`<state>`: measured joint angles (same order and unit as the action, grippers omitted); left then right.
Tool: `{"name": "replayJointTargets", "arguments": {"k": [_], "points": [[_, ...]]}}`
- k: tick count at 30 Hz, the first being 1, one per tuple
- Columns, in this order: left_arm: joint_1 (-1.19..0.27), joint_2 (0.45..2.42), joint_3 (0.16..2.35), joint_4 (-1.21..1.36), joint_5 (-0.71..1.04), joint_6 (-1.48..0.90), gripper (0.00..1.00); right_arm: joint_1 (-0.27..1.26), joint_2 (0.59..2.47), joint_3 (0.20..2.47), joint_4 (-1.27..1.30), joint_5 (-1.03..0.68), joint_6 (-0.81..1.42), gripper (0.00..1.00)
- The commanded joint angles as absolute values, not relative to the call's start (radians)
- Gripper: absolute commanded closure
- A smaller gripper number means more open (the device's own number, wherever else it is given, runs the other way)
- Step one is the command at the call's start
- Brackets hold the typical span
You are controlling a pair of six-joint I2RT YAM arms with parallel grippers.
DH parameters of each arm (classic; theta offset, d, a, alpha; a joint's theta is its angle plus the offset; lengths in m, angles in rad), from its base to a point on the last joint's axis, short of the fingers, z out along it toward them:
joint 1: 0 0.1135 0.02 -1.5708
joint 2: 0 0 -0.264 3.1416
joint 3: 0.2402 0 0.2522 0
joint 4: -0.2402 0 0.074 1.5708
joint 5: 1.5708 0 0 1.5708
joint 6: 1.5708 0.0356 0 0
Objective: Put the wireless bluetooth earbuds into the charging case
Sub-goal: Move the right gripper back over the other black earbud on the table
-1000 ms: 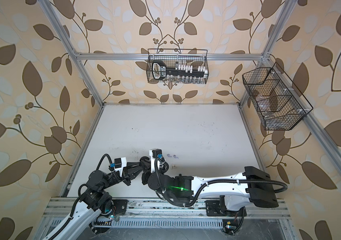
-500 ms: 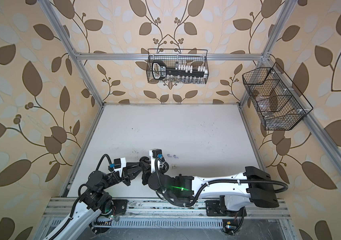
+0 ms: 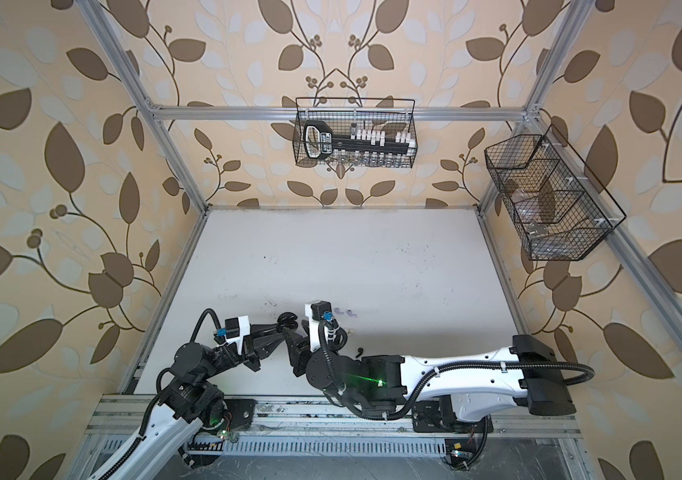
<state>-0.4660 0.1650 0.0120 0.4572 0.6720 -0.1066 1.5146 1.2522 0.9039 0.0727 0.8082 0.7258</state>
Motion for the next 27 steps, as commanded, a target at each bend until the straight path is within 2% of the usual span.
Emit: {"name": "replayJointTargets", "arguments": {"k": [1, 6, 9, 12, 16, 27], "points": [[-0.473, 0.155, 0.018, 0.521, 0.671, -0.084, 1.00, 1.547, 1.156, 0.890, -0.016, 0.908, 0.697, 0.46], [-0.474, 0.145, 0.021, 0.520, 0.667, -0.072, 1.00, 1.502, 0.995, 0.803, -0.277, 0.957, 0.877, 0.47], [-0.474, 0.119, 0.019, 0.498, 0.650, -0.063, 1.00, 1.382, 0.927, 0.711, -0.383, 0.817, 0.971, 0.49], [-0.474, 0.091, 0.021, 0.468, 0.640, -0.057, 1.00, 1.264, 0.905, 0.604, -0.381, 0.633, 0.985, 0.51], [-0.473, 0.071, 0.022, 0.455, 0.631, -0.048, 1.00, 1.192, 0.972, 0.541, -0.390, 0.498, 1.000, 0.50], [-0.474, 0.066, 0.022, 0.446, 0.643, -0.053, 1.00, 1.191, 1.228, 0.578, -0.379, 0.385, 1.044, 0.54]]}}
